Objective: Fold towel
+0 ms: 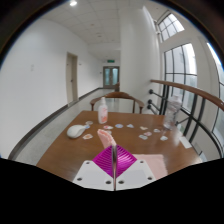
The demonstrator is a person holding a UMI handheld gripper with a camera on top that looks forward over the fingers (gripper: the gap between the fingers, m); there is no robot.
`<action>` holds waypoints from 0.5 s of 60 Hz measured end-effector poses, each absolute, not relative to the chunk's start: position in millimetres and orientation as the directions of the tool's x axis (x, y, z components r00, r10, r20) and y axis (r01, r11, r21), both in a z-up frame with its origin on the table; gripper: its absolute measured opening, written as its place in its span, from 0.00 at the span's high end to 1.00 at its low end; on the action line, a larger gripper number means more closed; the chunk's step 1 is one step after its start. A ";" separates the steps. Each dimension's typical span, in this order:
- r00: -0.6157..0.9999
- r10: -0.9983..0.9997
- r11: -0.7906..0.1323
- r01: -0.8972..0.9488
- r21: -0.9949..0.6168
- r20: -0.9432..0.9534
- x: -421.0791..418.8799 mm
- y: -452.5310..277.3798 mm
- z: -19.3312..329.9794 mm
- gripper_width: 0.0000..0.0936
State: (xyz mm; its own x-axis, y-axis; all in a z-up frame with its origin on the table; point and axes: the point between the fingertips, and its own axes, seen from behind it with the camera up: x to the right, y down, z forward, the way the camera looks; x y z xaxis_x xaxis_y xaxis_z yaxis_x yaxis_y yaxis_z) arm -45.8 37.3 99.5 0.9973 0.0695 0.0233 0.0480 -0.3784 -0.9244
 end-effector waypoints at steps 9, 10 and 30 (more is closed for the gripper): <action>0.998 -0.066 -0.411 -0.011 -0.912 0.018 52.9 33.9 88.2 0.98; 0.997 -0.079 -0.429 -0.016 -0.903 0.020 62.2 33.1 80.9 0.98; 0.991 -0.132 -0.567 -0.107 -0.817 -0.038 118.4 12.9 7.2 0.42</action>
